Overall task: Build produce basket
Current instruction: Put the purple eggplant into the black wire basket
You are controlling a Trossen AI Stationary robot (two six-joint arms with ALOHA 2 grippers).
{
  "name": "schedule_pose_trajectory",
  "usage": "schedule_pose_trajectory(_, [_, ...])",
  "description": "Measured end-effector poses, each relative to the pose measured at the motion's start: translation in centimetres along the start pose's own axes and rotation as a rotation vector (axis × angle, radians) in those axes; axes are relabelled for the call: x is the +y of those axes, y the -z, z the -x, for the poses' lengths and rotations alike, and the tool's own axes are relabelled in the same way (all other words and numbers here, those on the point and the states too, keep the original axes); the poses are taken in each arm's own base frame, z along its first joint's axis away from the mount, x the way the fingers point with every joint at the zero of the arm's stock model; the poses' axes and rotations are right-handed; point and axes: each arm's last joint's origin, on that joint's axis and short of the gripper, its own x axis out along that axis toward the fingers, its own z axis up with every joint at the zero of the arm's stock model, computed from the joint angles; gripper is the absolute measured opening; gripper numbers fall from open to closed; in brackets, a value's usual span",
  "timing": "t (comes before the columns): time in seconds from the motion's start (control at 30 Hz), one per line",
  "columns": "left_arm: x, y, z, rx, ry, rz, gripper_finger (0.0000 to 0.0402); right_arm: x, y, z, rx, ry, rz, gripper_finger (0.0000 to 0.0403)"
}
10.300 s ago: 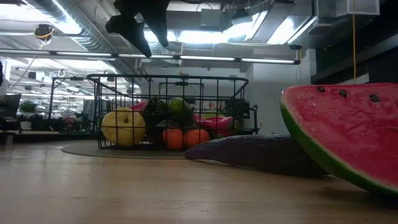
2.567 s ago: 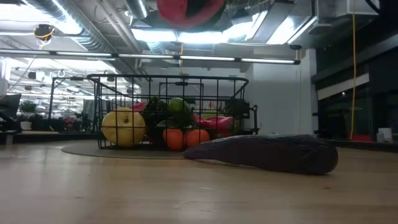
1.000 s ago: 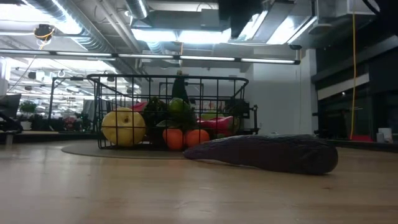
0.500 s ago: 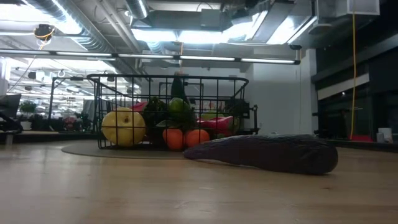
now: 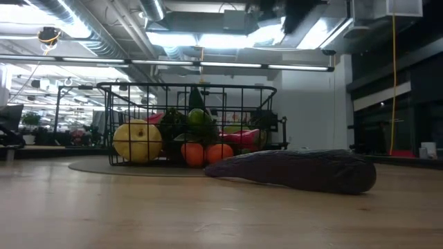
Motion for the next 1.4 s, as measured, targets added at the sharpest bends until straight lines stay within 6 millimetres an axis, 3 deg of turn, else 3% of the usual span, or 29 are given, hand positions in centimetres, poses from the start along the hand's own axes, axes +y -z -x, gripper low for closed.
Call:
schedule_pose_trajectory(0.23, [0.0, 0.0, 0.0, 0.003, 0.001, 0.000, 0.0270, 0.1, -1.3, -3.9, 0.272, -0.053, 0.040, 0.0268])
schedule_pose_trajectory(0.47, [0.0, 0.0, 0.0, 0.003, 0.001, 0.000, 0.0270, -0.5, -3.2, -8.7, 0.332, 0.011, 0.071, 0.0268])
schedule_pose_trajectory(0.77, [0.0, 0.0, 0.0, 0.003, 0.001, -0.001, 0.0270, -0.3, -3.2, -13.9, 0.412, 0.063, 0.115, 0.0268])
schedule_pose_trajectory(1.0, [0.0, 0.0, 0.0, 0.003, 0.001, -0.008, 0.0270, 1.1, -3.3, -16.0, 0.486, -0.137, 0.142, 0.0262])
schedule_pose_trajectory(1.13, [0.0, 0.0, 0.0, 0.004, 0.000, -0.009, 0.0270, 2.1, -3.1, -15.9, 0.452, -0.190, 0.143, 0.0212])
schedule_pose_trajectory(1.33, [0.0, 0.0, 0.0, 0.003, 0.000, -0.010, 0.0270, 2.6, -2.6, -15.5, 0.430, -0.198, 0.157, 0.0059])
schedule_pose_trajectory(1.4, [0.0, 0.0, 0.0, 0.003, 0.000, -0.009, 0.0270, 2.8, -2.5, -15.2, 0.419, -0.199, 0.188, 0.0049])
